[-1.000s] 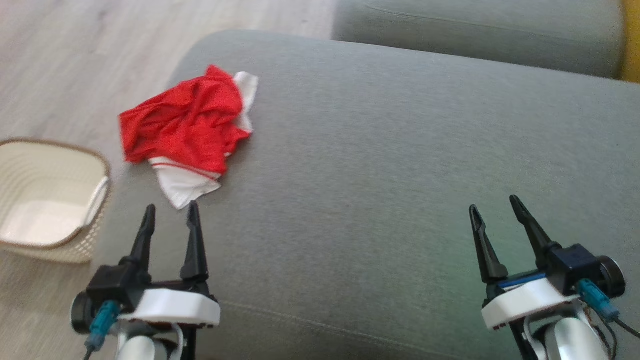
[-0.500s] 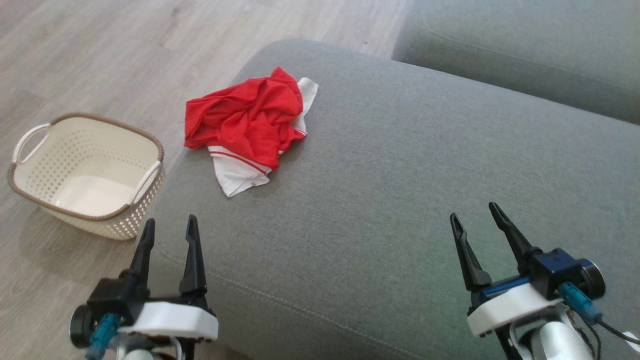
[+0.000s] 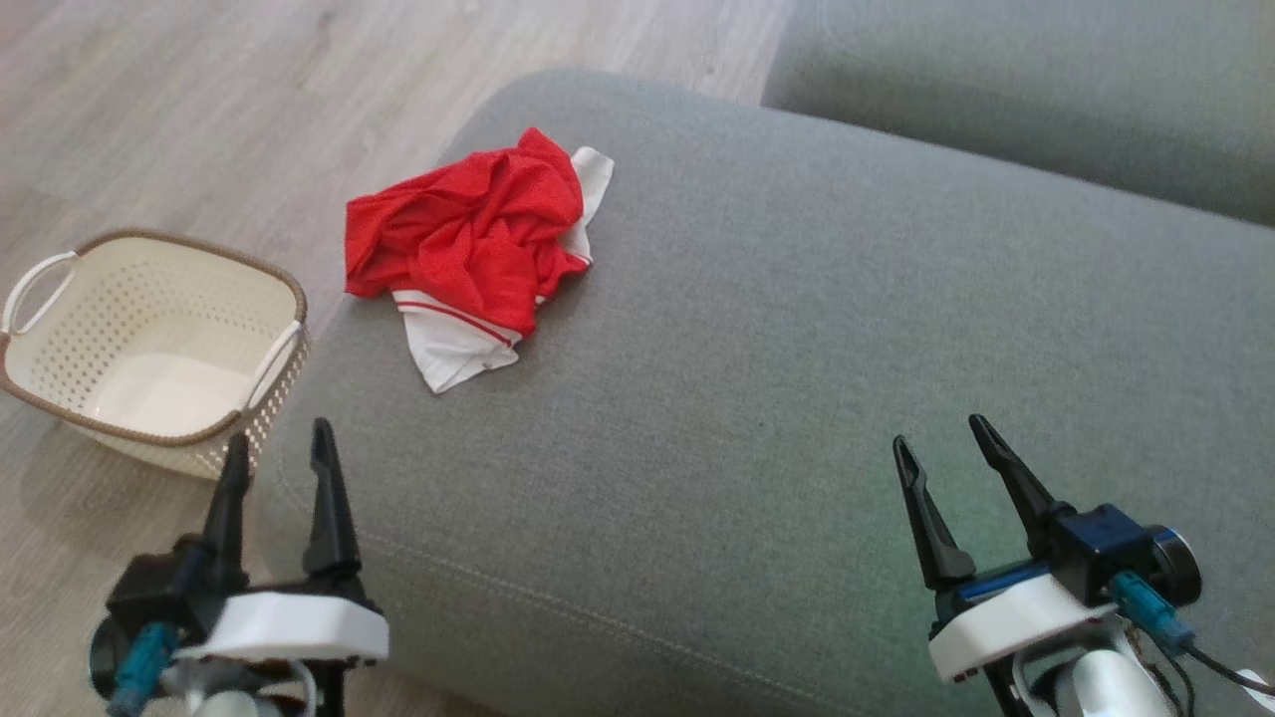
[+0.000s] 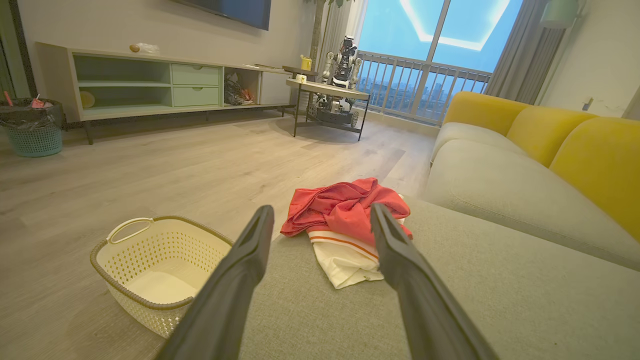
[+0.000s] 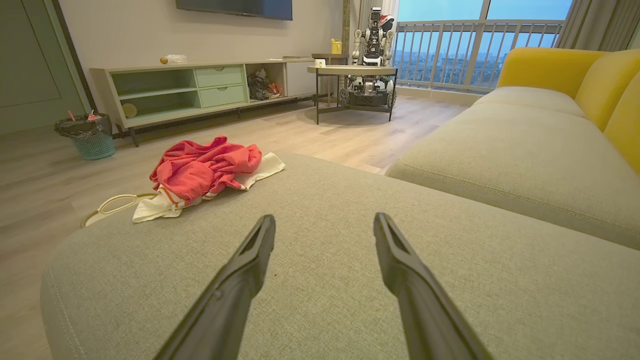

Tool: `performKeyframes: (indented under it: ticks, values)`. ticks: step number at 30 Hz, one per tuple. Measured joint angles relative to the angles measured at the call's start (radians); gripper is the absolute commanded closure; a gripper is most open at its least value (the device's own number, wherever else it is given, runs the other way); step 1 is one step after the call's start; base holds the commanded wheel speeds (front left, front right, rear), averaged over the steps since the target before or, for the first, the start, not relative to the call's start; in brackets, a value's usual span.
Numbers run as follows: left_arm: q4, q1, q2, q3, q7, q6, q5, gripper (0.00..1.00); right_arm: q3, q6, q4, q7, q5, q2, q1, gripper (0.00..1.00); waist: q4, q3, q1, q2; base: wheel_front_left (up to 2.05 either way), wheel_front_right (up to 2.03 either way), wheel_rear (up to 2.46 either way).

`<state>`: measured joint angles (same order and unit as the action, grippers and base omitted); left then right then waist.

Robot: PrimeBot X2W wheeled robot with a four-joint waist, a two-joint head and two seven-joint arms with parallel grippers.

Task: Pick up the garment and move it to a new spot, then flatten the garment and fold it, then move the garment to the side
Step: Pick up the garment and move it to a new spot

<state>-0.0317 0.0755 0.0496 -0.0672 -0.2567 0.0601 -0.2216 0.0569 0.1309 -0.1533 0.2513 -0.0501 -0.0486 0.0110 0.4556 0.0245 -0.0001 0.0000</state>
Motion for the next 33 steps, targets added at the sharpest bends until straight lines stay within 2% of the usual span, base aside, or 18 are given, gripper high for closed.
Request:
performKeyframes:
  ticks: [6, 10, 13, 17, 19, 26, 33]
  values:
    - [-0.087, -0.109, 0.010, 0.046, 0.000, -0.101, 0.010, 0.00, -0.004, 0.000, 0.040, -0.012, 0.063, 0.000, -0.025, 0.00, -0.022, 0.074, 0.0000, 0.0000, 0.00, 0.00, 0.00]
    - [-0.230, -0.308, 0.061, 0.040, 0.004, -0.155, 0.006, 0.00, -0.020, 0.000, 0.108, -0.052, 0.112, 0.000, -0.087, 0.00, -0.038, 0.152, 0.0001, 0.0000, 0.00, 0.00, 0.00]
    - [-0.352, -0.481, 0.107, -0.007, 0.067, -0.180, -0.005, 0.00, -0.020, 0.000, 0.160, -0.077, 0.142, -0.002, -0.118, 0.00, -0.047, 0.215, 0.0003, 0.0000, 0.00, 0.00, 0.00]
    - [-0.515, -0.692, 0.155, -0.058, 0.193, -0.190, -0.104, 0.00, -0.006, 0.000, 0.196, -0.098, 0.161, -0.002, -0.140, 0.00, -0.067, 0.296, 0.0004, 0.0000, 0.00, 0.00, 0.00]
    - [-0.577, -0.765, 0.199, -0.124, 0.238, -0.192, -0.153, 0.00, 0.007, 0.000, 0.210, -0.105, 0.166, -0.003, -0.156, 0.00, -0.080, 0.332, 0.0004, 0.0000, 0.00, 0.00, 0.00]
    - [-0.759, -0.908, 0.296, -0.236, 0.307, -0.192, -0.231, 0.00, 0.048, 0.000, 0.241, -0.112, 0.174, -0.005, -0.193, 0.00, -0.136, 0.415, 0.0004, -0.0001, 0.00, 0.00, 0.00]
    - [-0.944, -1.014, 0.343, -0.286, 0.316, -0.192, -0.239, 0.00, 0.049, 0.000, 0.248, -0.113, 0.174, -0.008, -0.210, 0.00, -0.202, 0.467, 0.0002, -0.0001, 0.00, 0.00, 0.00]
